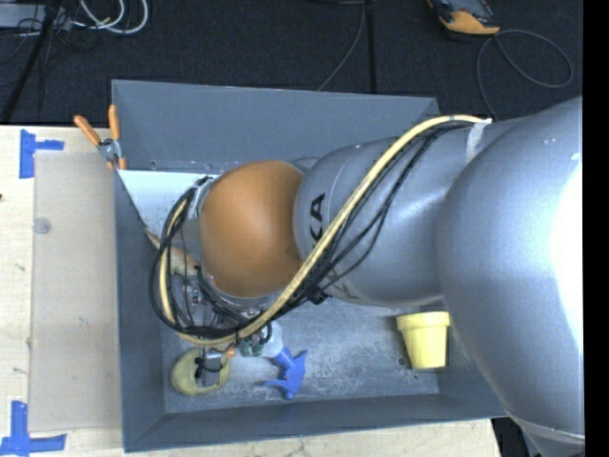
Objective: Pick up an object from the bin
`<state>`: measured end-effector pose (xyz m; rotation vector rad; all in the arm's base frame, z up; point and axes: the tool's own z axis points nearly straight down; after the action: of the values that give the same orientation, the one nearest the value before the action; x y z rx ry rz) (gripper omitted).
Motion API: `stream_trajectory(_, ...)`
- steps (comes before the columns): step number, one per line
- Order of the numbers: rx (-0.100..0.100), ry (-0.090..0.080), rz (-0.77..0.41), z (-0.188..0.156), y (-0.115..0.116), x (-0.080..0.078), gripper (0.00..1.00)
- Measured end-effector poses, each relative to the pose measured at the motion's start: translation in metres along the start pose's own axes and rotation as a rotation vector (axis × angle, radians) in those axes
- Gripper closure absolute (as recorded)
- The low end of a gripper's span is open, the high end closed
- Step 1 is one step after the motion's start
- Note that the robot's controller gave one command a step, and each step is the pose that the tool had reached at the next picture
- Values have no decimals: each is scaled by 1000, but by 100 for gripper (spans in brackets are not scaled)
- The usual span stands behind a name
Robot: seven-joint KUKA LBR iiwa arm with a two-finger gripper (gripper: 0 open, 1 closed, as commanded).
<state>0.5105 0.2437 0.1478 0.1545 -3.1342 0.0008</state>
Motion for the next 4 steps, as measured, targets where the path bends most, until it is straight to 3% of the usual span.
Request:
stream_trajectory(1, 1, 2, -125, 8, 1, 26, 0)
stream_trajectory(2, 0, 2, -79, 21, -21, 23, 0)
stream_trajectory(3, 0, 1, -85, 74, -30, 21, 0)
stream_trajectory(4, -1, -9, 17, 76, -24, 32, 100)
